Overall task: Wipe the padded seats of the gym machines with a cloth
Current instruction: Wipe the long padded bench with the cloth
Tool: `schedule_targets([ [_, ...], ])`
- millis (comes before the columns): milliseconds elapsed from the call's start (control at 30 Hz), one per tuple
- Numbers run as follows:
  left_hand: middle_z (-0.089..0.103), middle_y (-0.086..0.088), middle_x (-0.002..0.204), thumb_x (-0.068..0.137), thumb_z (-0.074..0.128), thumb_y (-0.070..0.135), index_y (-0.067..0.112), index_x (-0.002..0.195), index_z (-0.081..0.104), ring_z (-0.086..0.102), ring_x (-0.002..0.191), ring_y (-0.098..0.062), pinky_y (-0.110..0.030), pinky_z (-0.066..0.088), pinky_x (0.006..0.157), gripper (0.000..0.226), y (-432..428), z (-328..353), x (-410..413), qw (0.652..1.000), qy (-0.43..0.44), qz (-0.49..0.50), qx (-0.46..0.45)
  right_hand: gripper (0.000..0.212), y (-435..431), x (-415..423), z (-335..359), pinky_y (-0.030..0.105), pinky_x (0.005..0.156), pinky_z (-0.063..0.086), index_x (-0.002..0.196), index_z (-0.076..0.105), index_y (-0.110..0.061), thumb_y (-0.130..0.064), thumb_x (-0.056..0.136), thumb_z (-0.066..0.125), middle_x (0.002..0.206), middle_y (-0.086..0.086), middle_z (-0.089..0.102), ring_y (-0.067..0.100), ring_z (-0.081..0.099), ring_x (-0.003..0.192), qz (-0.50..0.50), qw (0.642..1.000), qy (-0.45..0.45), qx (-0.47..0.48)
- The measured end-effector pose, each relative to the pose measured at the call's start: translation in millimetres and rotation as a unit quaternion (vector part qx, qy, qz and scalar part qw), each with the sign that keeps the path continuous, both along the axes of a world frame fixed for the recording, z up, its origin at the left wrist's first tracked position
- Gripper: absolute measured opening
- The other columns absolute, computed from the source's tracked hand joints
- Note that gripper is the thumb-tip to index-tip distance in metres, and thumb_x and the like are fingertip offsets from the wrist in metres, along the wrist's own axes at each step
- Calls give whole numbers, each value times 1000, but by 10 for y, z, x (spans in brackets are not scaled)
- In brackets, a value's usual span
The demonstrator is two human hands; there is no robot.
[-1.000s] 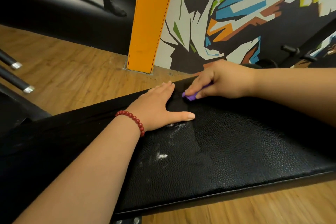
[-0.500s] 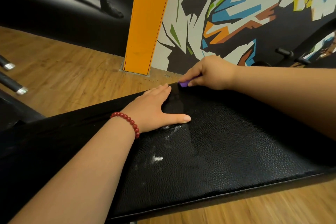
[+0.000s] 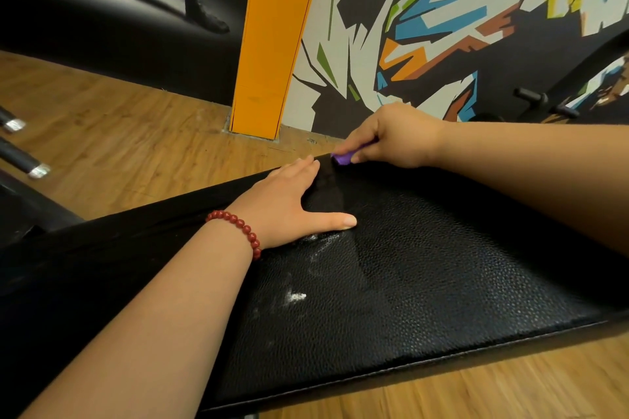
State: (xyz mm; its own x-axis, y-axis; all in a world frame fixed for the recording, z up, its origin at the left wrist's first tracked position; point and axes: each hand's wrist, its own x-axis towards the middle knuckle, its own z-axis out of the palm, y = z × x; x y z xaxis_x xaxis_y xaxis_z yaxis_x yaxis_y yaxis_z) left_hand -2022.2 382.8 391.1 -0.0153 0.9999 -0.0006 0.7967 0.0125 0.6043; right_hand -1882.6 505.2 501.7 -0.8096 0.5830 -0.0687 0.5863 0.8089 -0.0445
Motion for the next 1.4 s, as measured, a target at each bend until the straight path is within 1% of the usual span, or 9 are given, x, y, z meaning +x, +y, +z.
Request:
schedule_targets([
  [133, -9, 18, 160, 51, 38, 87, 30, 155, 2, -6, 147, -5, -39, 8, 121, 123, -33, 16, -9, 1000, 9, 5, 1, 31, -119, 64, -32, 16, 101, 39, 116, 70, -27, -19, 85, 72, 116, -9, 69, 0, 59, 109, 30, 999, -14, -36],
  [300, -8, 15, 161, 53, 32, 86, 27, 155, 3, -3, 148, -9, -38, 10, 119, 122, -107, 22, -109, 999, 31, 26, -11, 32, -45, -60, -63, 11, 92, 36, 120, 68, -25, -24, 88, 68, 123, -3, 67, 9, 58, 113, -13, 1000, 3, 25],
  [467, -6, 16, 161, 55, 33, 84, 31, 155, 6, -2, 148, -12, -41, 11, 120, 116, -187, -35, -234, 999, -7, 39, -33, 31, -20, -240, -117, 17, 92, 37, 122, 67, -22, -23, 91, 65, 124, 0, 66, 14, 57, 114, -47, 998, 6, 49],
  [667, -8, 17, 160, 59, 32, 83, 34, 154, 1, -7, 147, -9, -41, 6, 119, 112, -191, -147, -227, 999, -9, 28, -33, 28, -223, -178, -170, 7, 96, 36, 114, 72, -22, -19, 86, 72, 117, -8, 69, 2, 58, 111, 11, 1000, -7, -23],
  [800, -8, 17, 161, 59, 31, 84, 34, 154, 2, -7, 148, -8, -42, 7, 120, 112, -188, -157, -232, 999, -11, 30, -23, 31, -188, -269, -125, 1, 79, 31, 120, 68, -23, -22, 89, 68, 122, -5, 67, 3, 56, 110, -6, 1000, -20, 8],
  [933, -6, 16, 161, 59, 32, 84, 33, 154, 3, -5, 148, -9, -42, 9, 120, 111, -191, -172, -242, 999, -8, 30, -19, 31, -119, -451, -217, 6, 84, 27, 123, 67, -21, -21, 92, 64, 127, -2, 65, 11, 55, 118, -32, 999, -6, 34],
  [1167, -5, 15, 161, 57, 32, 85, 32, 154, 4, -4, 148, -9, -41, 10, 120, 114, -173, -163, -266, 999, 0, 27, -24, 28, -255, -263, -245, 11, 99, 37, 114, 72, -23, -17, 86, 71, 117, -8, 69, 1, 59, 112, 29, 999, -12, -31],
  [1300, -6, 15, 161, 57, 31, 85, 32, 154, 4, -5, 148, -8, -42, 9, 120, 114, -173, -182, -269, 999, -2, 27, -21, 29, -205, -350, -243, 0, 79, 33, 118, 70, -21, -23, 89, 69, 119, -4, 69, 0, 56, 106, 23, 999, -15, 17],
  [1400, -7, 15, 161, 57, 31, 86, 31, 155, 3, -6, 148, -8, -41, 8, 121, 115, -174, -204, -275, 1000, -2, 25, -19, 30, -157, -456, -267, 5, 83, 28, 121, 68, -20, -23, 90, 66, 123, -2, 67, 8, 57, 113, -9, 999, 5, 32],
])
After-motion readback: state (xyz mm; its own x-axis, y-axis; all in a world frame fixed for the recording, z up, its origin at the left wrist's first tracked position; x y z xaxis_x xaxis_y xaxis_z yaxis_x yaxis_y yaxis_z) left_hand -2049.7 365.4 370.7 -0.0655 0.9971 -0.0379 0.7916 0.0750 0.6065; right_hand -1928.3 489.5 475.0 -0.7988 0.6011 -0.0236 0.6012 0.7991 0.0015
